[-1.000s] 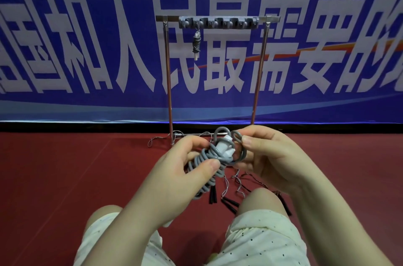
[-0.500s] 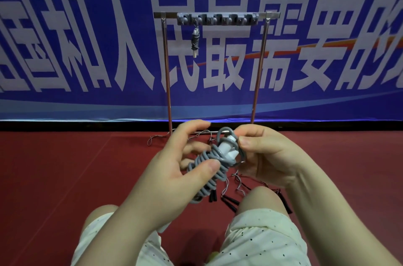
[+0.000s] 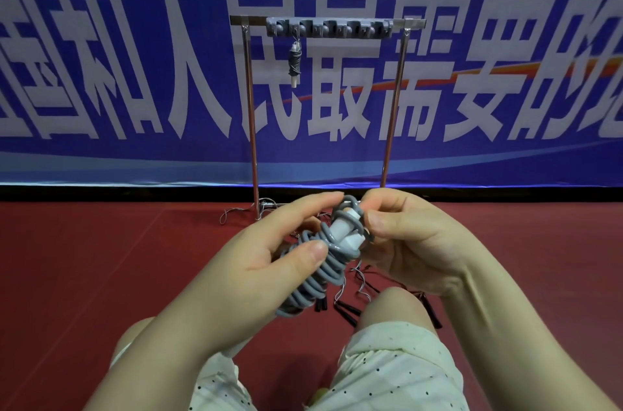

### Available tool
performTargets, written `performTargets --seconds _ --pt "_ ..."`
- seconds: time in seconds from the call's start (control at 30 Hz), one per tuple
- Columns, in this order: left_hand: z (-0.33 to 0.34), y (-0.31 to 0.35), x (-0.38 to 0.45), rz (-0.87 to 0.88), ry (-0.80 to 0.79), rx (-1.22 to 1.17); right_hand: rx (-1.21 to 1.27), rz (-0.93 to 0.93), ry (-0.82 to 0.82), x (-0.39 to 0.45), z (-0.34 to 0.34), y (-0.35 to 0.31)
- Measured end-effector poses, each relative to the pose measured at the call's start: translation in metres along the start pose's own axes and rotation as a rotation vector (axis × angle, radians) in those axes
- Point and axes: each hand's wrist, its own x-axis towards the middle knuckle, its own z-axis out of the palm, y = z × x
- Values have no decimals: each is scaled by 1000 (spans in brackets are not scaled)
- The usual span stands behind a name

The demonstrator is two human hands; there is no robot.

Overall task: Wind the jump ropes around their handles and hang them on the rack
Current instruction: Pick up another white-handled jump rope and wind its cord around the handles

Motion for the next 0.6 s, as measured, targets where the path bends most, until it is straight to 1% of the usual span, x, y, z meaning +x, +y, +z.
performTargets --seconds 0.1,0.3,0.43,0.53,0.6 --pt "0 -4 4 -42 -26 1 22 -18 40 1 2 2" --pt "-3 -10 6 -125 -74 -101 47 0 161 8 2 15" --pt "-2 -15 8 -116 -23 -212 100 -32 291 11 14 12" --pt "-7 -15 11 -120 26 -285 143 -74 317 12 21 7" --pt "-11 -13 11 -130 29 -319 197 -76 332 12 23 6"
